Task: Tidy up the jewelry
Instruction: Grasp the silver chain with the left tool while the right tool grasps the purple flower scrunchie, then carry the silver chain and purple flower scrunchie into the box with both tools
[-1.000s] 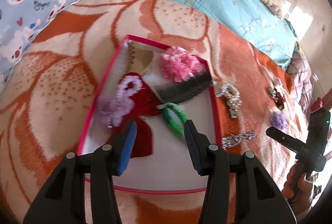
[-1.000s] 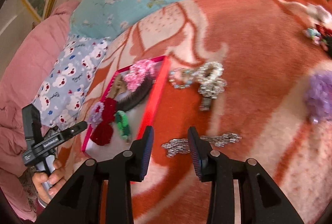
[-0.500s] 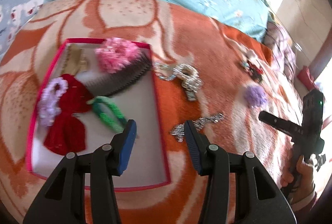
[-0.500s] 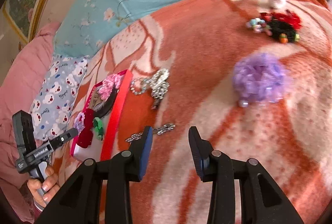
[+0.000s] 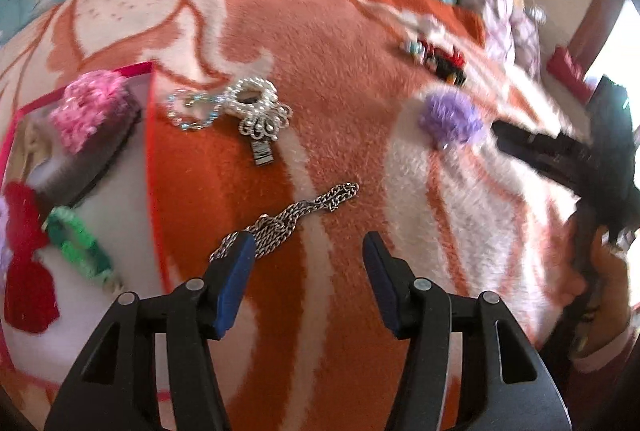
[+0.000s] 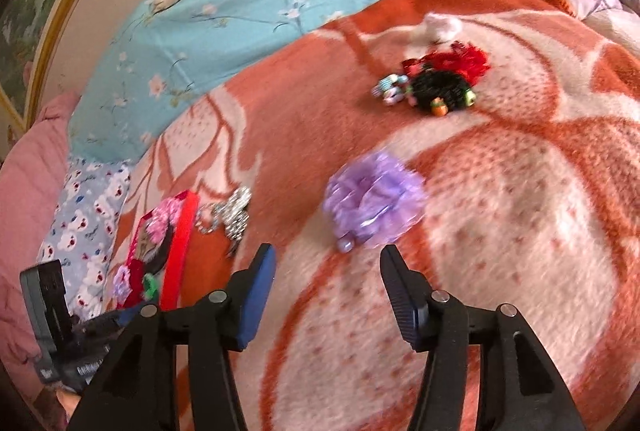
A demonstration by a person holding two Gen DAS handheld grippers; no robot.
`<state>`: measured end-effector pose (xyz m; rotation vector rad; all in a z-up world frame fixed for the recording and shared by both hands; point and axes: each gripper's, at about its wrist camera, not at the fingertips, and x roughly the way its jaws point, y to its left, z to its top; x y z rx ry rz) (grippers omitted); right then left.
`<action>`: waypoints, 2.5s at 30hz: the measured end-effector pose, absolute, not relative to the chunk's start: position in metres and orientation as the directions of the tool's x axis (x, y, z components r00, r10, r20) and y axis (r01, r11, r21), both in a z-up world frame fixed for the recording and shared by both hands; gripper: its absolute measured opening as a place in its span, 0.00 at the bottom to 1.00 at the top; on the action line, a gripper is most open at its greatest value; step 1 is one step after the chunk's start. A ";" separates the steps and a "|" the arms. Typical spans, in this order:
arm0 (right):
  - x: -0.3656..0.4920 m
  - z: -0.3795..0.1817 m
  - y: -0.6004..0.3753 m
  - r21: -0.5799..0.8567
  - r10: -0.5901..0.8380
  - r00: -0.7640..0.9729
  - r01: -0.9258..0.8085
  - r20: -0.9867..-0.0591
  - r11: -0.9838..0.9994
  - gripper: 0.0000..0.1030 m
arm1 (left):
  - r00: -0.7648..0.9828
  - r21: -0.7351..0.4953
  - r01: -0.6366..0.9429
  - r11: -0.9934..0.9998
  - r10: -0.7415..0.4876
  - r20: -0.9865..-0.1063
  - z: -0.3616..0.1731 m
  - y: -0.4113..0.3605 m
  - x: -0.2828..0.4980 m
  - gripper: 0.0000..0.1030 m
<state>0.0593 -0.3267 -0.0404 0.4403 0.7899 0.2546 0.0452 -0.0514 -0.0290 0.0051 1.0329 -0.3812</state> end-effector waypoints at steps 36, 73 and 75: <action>0.107 -0.073 -0.333 0.514 0.373 0.678 0.008 -0.633 0.858 0.11 | 0.464 -0.201 0.344 0.917 -0.352 -0.813 -0.038 -0.051 0.066 0.04; 0.055 0.021 -0.178 0.518 0.657 0.578 -0.417 -0.484 0.747 0.09 | 0.733 -0.268 0.113 0.957 -0.262 -0.627 0.075 0.085 0.009 0.04; 0.054 0.023 -0.167 0.521 0.674 0.561 -0.436 -0.481 0.734 0.09 | 0.742 -0.270 0.096 0.958 -0.250 -0.622 0.078 0.095 0.005 0.04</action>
